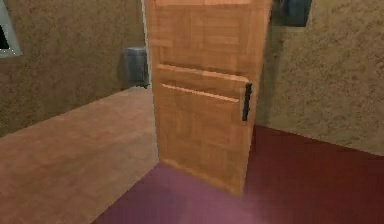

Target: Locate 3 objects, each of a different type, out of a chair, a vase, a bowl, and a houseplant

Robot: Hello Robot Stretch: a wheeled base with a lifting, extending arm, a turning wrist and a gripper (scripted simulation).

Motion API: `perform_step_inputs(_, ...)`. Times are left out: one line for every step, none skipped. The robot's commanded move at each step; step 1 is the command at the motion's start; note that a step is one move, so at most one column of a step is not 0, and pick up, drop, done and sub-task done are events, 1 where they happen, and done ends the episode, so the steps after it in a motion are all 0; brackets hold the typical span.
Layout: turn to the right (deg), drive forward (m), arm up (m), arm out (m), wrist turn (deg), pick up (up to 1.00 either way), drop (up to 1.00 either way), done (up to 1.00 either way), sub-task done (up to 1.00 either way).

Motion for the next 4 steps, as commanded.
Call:
perform_step_inputs(0.0,0.2,0.0,0.0,0.0,0.0,0.0,0.0,0.0)
perform_step_inputs(-27.0,0.0,0.0,0.0,0.0,0.0,0.0,0.0,0.0)
perform_step_inputs(0.0,1.0,0.0,0.0,0.0,0.0,0.0,0.0,0.0)
perform_step_inputs(0.0,0.95,0.0,0.0,0.0,0.0,0.0,0.0,0.0)
